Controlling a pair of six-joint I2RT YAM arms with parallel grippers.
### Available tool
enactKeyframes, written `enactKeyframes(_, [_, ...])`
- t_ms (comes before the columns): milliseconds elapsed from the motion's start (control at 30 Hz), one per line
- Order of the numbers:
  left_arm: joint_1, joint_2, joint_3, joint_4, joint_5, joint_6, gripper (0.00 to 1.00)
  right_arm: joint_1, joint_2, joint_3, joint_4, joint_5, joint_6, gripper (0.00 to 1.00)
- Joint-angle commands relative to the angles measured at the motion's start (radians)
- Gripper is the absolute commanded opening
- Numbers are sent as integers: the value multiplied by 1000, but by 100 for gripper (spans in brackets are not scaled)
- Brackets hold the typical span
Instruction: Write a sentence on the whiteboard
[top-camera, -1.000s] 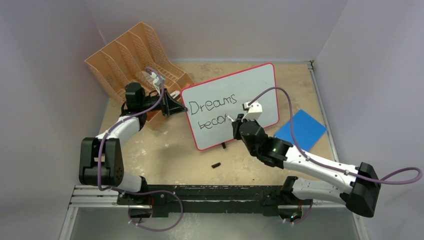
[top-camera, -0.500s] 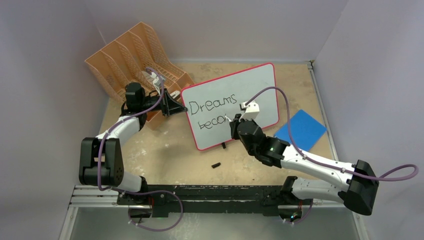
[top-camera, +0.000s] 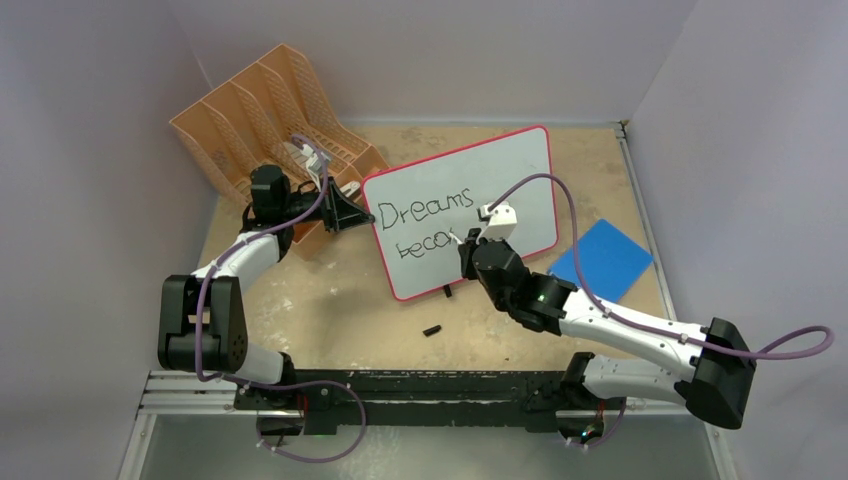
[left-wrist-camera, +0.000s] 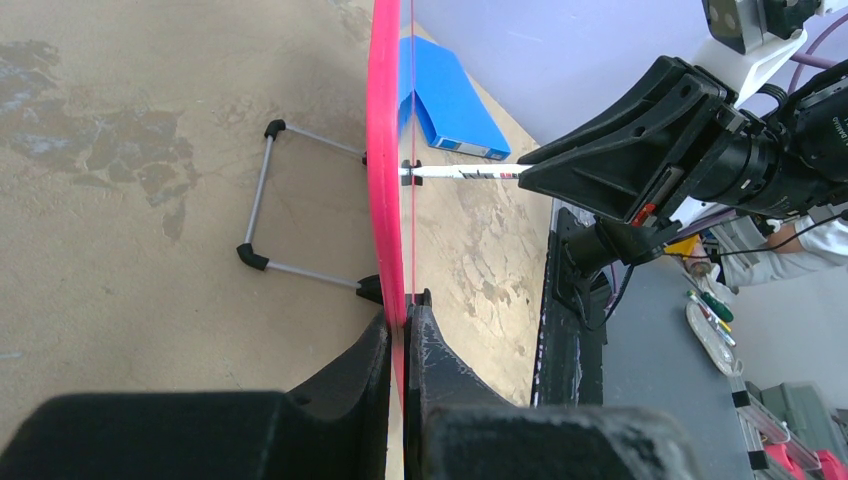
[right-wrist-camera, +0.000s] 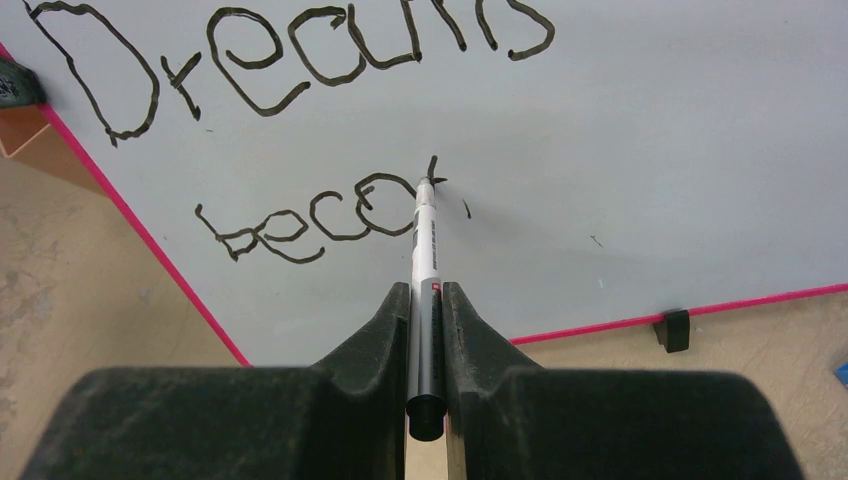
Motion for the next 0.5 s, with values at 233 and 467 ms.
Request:
enactKeyframes(233, [3, -23, 28, 10, -2, 35, 0, -3, -2, 4, 8, 59, 11, 0])
enactKeyframes(467, [3, -23, 28, 10, -2, 35, 0, -3, -11, 0, -14, 79, 27, 0])
